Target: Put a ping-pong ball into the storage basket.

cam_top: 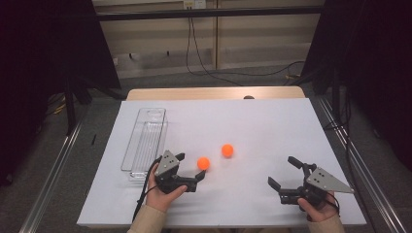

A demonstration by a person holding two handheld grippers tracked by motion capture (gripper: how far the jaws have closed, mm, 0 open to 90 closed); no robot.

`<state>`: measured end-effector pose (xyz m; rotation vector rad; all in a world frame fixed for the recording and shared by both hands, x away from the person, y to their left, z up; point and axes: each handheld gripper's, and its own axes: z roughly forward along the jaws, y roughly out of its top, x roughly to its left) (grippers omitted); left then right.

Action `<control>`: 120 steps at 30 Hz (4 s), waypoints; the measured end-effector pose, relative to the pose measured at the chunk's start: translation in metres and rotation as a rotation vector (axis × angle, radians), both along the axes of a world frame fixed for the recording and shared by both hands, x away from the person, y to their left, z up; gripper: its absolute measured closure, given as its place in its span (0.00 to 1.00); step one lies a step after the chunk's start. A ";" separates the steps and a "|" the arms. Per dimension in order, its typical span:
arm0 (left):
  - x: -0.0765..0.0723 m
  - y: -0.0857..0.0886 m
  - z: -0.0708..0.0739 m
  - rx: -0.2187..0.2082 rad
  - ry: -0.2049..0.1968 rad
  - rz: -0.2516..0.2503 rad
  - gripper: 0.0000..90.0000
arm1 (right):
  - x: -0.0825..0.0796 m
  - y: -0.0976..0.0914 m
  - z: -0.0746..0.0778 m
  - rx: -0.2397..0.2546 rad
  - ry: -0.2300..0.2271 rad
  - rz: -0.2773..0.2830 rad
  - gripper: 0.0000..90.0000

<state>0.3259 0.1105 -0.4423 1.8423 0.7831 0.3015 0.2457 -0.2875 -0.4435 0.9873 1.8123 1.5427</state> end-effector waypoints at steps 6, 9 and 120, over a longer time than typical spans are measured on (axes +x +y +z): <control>0.001 -0.002 -0.001 0.004 0.008 0.002 0.04 | 0.000 0.000 0.000 -0.002 0.000 0.001 0.02; 0.002 -0.003 -0.002 0.013 0.012 -0.002 0.04 | 0.000 0.000 0.000 -0.001 0.001 0.002 0.02; 0.029 -0.035 -0.014 0.152 0.147 0.027 0.30 | 0.000 0.001 0.000 -0.002 -0.004 0.012 0.02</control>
